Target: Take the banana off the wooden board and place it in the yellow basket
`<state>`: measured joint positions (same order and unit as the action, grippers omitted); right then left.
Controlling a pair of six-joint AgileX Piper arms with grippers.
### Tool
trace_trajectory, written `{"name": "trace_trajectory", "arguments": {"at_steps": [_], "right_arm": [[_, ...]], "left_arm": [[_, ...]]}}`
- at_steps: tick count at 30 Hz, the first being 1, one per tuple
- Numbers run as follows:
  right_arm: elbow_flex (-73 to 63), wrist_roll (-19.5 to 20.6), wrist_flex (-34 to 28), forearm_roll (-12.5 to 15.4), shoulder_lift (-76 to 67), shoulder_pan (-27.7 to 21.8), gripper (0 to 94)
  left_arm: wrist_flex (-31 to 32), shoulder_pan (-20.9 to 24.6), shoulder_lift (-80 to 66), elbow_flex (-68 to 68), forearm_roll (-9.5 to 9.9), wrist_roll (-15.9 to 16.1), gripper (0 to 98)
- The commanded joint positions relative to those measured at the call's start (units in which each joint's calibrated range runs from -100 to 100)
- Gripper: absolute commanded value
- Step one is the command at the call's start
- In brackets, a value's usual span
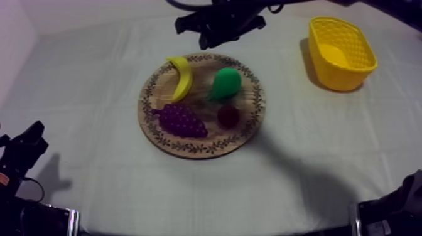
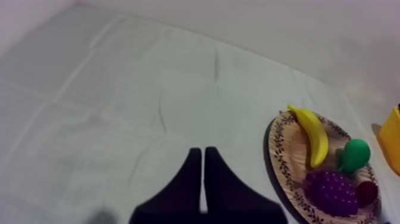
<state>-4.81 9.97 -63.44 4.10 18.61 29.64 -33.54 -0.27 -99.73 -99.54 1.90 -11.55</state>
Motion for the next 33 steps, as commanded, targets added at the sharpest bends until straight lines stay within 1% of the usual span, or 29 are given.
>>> {"name": "trace_trajectory", "arguments": {"at_steps": [1,3,6,8,11,19,26,33], "right_arm": [[-1.7,0.0,-0.3,-0.1,3.7,0.1,30.7],[-3.0,0.2,-0.6,-0.1,5.7,0.2,42.1],[-5.3,0.2,-1.3,-0.1,8.6,0.3,54.8],[-7.0,0.2,-1.7,0.1,10.4,0.3,60.5],[-9.6,-0.1,-2.1,0.6,13.1,0.2,65.1],[-16.3,0.1,-2.1,0.7,20.8,0.5,69.2],[-21.6,0.3,-1.3,0.5,27.7,0.8,65.8],[-28.1,0.9,-2.1,-0.2,34.3,0.3,62.6]], "left_arm": [[0.0,0.0,0.0,0.0,0.02,0.0,0.1],[0.0,0.0,0.0,0.0,0.02,0.0,0.1],[0.0,0.0,0.0,0.0,0.02,0.0,0.1],[0.0,0.0,0.0,0.0,0.02,0.0,0.1],[0.0,0.0,0.0,0.0,0.02,0.0,0.1],[0.0,0.0,0.0,0.0,0.02,0.0,0.1],[0.0,0.0,0.0,0.0,0.02,0.0,0.1],[0.0,0.0,0.0,0.0,0.02,0.0,0.1]]}}
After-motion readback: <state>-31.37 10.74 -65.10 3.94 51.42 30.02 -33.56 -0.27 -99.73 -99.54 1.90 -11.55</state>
